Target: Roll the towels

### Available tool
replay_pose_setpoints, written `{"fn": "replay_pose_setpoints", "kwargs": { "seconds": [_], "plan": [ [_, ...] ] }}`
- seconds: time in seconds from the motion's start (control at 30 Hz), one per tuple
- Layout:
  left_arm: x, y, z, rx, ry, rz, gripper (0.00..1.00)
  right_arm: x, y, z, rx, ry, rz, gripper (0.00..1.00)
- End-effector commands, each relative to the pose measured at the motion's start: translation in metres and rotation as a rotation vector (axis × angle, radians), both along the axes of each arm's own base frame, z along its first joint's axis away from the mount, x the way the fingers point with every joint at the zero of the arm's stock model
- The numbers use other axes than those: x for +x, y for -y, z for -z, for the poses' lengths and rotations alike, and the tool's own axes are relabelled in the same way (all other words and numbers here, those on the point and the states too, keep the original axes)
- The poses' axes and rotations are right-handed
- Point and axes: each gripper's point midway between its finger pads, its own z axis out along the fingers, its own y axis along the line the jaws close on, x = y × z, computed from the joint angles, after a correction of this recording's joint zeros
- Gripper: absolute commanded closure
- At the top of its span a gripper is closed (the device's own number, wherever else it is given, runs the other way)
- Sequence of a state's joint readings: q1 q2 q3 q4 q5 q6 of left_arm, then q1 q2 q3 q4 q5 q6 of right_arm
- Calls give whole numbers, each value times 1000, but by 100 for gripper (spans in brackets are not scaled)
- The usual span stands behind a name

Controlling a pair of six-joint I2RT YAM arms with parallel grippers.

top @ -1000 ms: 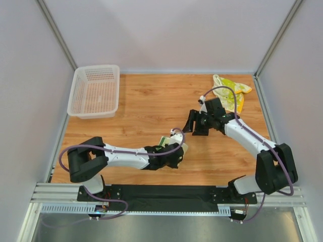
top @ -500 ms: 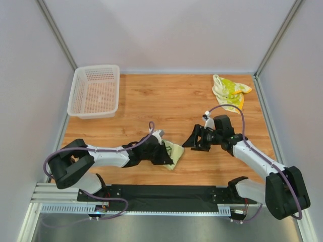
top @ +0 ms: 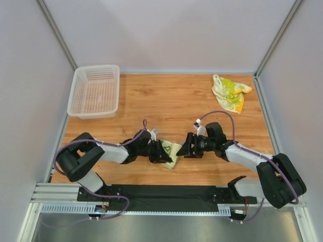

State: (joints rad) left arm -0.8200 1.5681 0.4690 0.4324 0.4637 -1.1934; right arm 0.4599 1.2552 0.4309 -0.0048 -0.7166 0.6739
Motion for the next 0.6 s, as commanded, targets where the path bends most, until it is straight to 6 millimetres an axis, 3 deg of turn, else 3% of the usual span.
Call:
{"fn": "replay_pose_setpoints", "kwargs": {
  "seconds": [0.0, 0.57],
  "plan": [
    [-7, 1, 0, -45, -60, 18, 99, 12, -10, -4, 46, 58, 1, 28],
    [-6, -2, 5, -52, -88, 32, 99, 21, -32, 25, 36, 5, -29, 31]
  ]
}}
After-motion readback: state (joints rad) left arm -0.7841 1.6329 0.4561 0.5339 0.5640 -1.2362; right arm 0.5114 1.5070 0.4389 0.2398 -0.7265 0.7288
